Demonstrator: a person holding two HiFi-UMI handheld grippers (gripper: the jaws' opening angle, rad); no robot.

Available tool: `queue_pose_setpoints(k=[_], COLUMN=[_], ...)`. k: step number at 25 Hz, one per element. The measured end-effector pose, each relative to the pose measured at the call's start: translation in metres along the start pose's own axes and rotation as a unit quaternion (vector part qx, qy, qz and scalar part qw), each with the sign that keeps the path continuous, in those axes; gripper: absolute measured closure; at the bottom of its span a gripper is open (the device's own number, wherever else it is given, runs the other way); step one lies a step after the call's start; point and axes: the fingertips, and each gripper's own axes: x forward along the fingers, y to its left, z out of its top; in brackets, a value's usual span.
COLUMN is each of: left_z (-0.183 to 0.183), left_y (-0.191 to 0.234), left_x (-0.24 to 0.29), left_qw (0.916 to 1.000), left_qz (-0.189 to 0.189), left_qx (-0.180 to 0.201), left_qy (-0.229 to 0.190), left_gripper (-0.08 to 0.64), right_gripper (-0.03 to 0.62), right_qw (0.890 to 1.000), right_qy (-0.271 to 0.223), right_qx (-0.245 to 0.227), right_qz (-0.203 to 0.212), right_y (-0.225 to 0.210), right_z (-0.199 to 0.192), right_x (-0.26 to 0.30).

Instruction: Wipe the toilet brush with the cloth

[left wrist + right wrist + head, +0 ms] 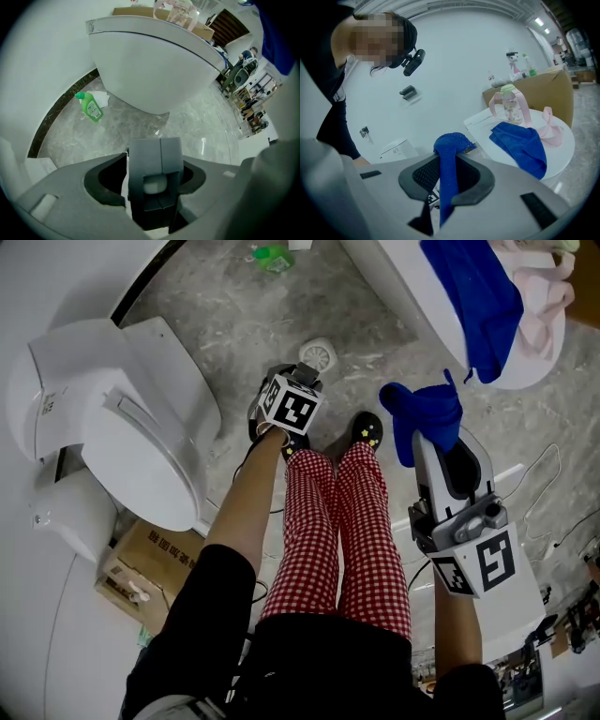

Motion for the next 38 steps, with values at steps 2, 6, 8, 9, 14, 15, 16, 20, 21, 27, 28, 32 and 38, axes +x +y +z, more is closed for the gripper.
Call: queue_pose_setpoints(k=[2, 6, 8, 9, 14, 15, 16, 20, 21, 27, 28, 32, 38], left_z=[-0.001, -0.002, -0.001, 0.0, 0.0, -0.001, -0.001, -0.003, -0.005, -0.011, -0.012, -0.013, -0.012], left_y=[0.001, 0.0, -0.001, -0.002, -0.005, -0.004, -0.003, -0.004, -0.003, -0.001, -0.001, -0.004, -0.005], left_x=[0.002, 0.006, 0.008, 0.008, 0.011, 0.012, 0.012, 0.011, 0.01, 0.009, 0.009, 0.011, 0.011], left_qw=[1.0, 1.0, 1.0, 0.9999, 0.9996, 0.9997, 0.9998, 0.9997, 0.9995, 0.9987, 0.9985, 0.9979, 0.998], left_qz=[-0.001, -0.002, -0.004, -0.007, -0.021, -0.018, -0.015, -0.003, 0.001, 0.016, 0.017, 0.018, 0.016], left_qx=[-0.004, -0.003, -0.002, -0.001, 0.002, 0.001, 0.0, 0.004, 0.004, 0.01, 0.012, 0.016, -0.003], left_qy=[0.003, 0.006, 0.008, 0.01, 0.017, 0.016, 0.015, 0.025, 0.032, 0.047, 0.051, 0.059, 0.06], left_gripper=[0.318, 0.318, 0.318, 0.318, 0.318, 0.318, 0.318, 0.318, 0.327, 0.36, 0.363, 0.367, 0.367], right_gripper=[0.525, 0.525, 0.525, 0.525, 0.525, 0.525, 0.525, 0.525, 0.525, 0.525, 0.525, 0.525, 0.525], right_qw=[1.0, 1.0, 1.0, 1.0, 1.0, 1.0, 1.0, 1.0, 1.0, 1.0, 1.0, 1.0, 1.0], right_qy=[-0.002, -0.003, -0.003, -0.002, -0.001, -0.001, -0.001, -0.002, -0.002, -0.006, -0.006, -0.004, -0.001], right_qx=[0.002, 0.003, 0.004, 0.005, 0.007, 0.007, 0.008, 0.01, 0.011, 0.009, 0.009, 0.009, 0.011], right_qz=[0.002, 0.0, -0.002, -0.003, -0.009, -0.01, -0.011, -0.013, -0.012, -0.012, -0.013, -0.017, -0.021], right_y=[0.0, -0.002, -0.004, -0.006, -0.011, -0.012, -0.014, -0.017, -0.017, -0.015, -0.016, -0.018, -0.02], right_z=[-0.001, -0.002, -0.003, -0.004, -0.007, -0.007, -0.007, -0.009, -0.009, -0.007, -0.007, -0.009, -0.015], right_x=[-0.001, -0.004, -0.005, -0.006, -0.01, -0.011, -0.012, -0.015, -0.015, -0.018, -0.019, -0.024, -0.028])
